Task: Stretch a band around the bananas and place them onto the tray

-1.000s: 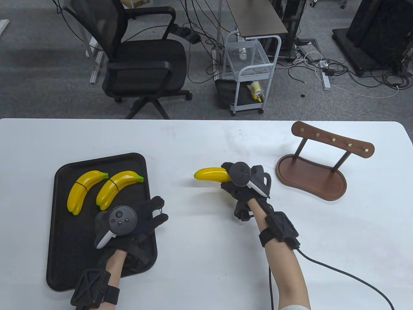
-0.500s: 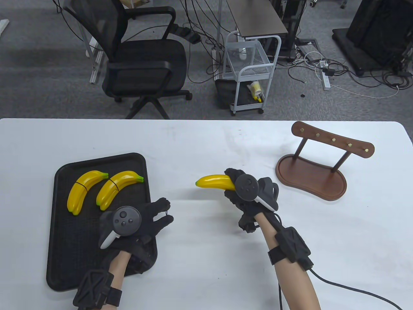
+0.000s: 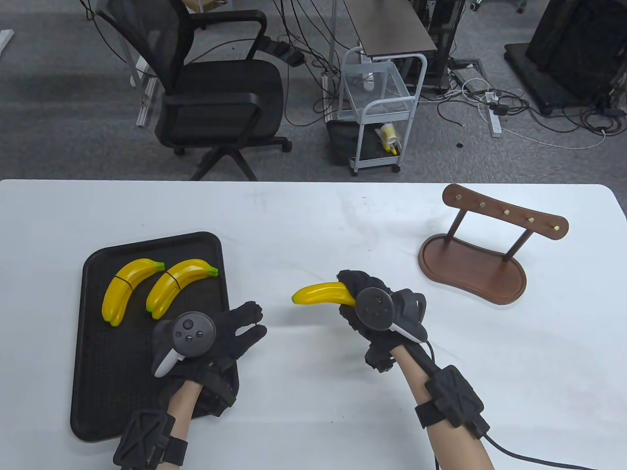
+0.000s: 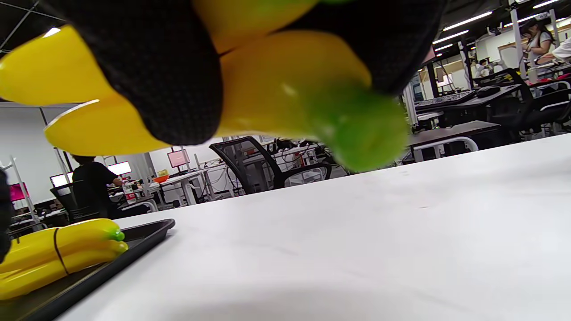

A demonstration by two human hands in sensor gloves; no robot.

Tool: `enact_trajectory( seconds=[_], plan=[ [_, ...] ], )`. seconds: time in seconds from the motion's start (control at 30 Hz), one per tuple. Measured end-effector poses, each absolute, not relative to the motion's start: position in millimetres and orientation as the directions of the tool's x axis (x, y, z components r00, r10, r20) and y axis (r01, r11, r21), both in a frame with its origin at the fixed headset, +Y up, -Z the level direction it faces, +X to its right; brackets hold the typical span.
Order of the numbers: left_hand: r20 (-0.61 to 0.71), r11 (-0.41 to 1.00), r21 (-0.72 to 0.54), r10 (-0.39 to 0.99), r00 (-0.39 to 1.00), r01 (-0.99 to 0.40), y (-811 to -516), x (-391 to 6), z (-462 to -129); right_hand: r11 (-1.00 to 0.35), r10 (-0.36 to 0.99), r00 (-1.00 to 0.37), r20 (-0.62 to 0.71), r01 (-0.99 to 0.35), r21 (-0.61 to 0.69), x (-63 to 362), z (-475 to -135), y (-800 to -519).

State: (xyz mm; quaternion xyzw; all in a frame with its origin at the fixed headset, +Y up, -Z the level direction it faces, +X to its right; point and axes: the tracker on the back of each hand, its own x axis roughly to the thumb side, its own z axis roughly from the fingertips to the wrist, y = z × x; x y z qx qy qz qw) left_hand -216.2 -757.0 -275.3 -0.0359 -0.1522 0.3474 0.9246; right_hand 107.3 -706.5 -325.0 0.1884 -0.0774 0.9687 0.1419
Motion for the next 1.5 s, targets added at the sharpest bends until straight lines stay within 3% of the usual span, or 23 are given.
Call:
enact_trajectory(
  seconds=[0.37, 0.6, 1.0, 1.5],
  plan=[
    [0.243, 0.697, -0.237, 0.717, 0.653, -0.677, -760, -209, -277, -0.938, 0.262, -0.856, 0.447, -0.334, -0.089, 93, -314, -712],
    [0.204, 0.561, -0.324, 0.828, 0.523, -0.762, -764, -209, -279, -0.946, 0.237, -0.839, 0.489, -0.313, -0.079, 81, -309, -718],
    [0.206, 0.589, -0.403, 0.804, 0.557, -0.701, -769, -197, -279, -0.961, 0.186, -0.817, 0.546, -0.268, -0.072, 64, -299, -728],
    [0.166, 0.477, -0.489, 0.873, 0.459, -0.73, -769, -192, -277, -0.942, 0.233, -0.749, 0.62, -0.333, -0.049, 51, -287, -724]
  ],
)
